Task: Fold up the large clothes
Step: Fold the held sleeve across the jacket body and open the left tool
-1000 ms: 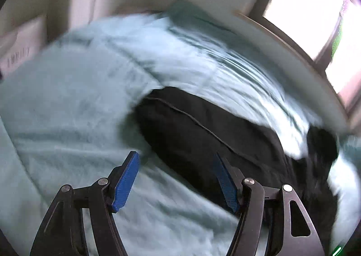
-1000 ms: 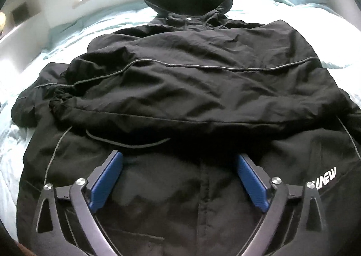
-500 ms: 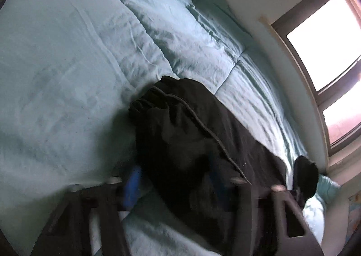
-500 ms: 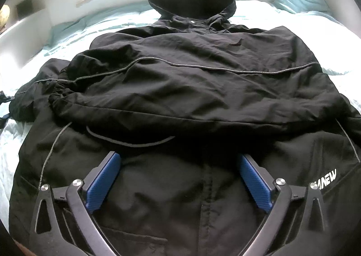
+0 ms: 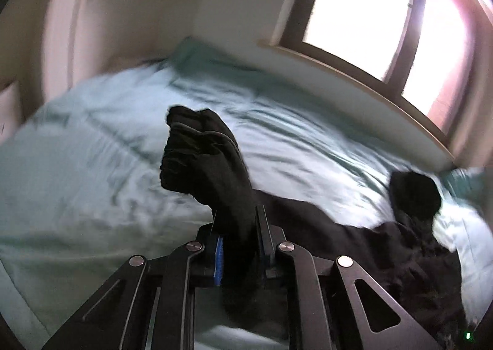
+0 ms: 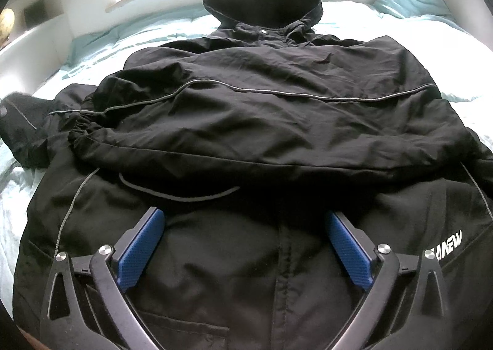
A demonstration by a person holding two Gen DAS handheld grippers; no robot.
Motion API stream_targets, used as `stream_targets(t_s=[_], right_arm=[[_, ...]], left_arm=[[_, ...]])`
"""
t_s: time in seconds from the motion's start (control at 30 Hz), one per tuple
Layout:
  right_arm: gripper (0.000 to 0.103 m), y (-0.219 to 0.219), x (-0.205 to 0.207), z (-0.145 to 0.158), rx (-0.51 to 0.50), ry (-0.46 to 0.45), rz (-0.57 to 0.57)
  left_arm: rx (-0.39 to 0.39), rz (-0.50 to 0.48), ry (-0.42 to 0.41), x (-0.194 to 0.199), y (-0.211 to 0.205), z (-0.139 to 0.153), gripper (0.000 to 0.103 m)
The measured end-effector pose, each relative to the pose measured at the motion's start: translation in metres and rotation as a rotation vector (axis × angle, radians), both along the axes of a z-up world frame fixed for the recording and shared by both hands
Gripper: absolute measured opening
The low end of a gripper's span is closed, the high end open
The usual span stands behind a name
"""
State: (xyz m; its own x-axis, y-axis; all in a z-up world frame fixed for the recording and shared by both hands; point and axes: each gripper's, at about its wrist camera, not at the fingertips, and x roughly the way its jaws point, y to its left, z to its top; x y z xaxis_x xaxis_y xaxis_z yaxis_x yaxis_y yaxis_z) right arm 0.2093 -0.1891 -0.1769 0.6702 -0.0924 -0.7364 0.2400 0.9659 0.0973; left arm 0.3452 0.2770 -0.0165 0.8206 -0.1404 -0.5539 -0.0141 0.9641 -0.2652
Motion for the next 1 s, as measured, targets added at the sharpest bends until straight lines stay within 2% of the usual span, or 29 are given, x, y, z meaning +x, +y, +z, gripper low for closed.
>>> stream_targets(t_s=[0.13, 0.37, 0.57, 0.7, 0.83, 0.93, 1.0], right_arm=[[0.103, -0.009, -0.012, 0.009, 0.043, -0.029, -0.022], [0.103, -0.028, -0.049, 0.05, 0.057, -0.037, -0.033], [0.103, -0.058, -0.094, 0.083, 0.042, -0.078, -0.051], [0.103, -0.088, -0.113, 0.094, 0.094, -0.072, -0.105], [0.103, -0.106, -0.129, 0.094, 0.108, -0.06, -0.115], [0.103, -0.116, -0.13, 0.088, 0.084, -0.022, -0.12], [0.103, -0.124, -0.13, 0.084, 0.085, 0.002, -0.126]], left_arm=[[0.085, -0.116, -0.032, -0.016, -0.071, 0.027, 0.016], [0.183, -0.344, -0.075, -0.047, -0.204, 0.04, 0.016], [0.188, -0.606, -0.091, -0.087, -0.332, 0.035, 0.016], [0.215, -0.71, -0.053, -0.106, -0.404, 0.011, 0.016], [0.21, -0.792, 0.053, -0.11, -0.462, -0.033, 0.016], [0.237, -0.786, 0.134, -0.105, -0.484, -0.067, 0.019], [0.224, -0.777, 0.17, -0.1, -0.486, -0.081, 0.019]])
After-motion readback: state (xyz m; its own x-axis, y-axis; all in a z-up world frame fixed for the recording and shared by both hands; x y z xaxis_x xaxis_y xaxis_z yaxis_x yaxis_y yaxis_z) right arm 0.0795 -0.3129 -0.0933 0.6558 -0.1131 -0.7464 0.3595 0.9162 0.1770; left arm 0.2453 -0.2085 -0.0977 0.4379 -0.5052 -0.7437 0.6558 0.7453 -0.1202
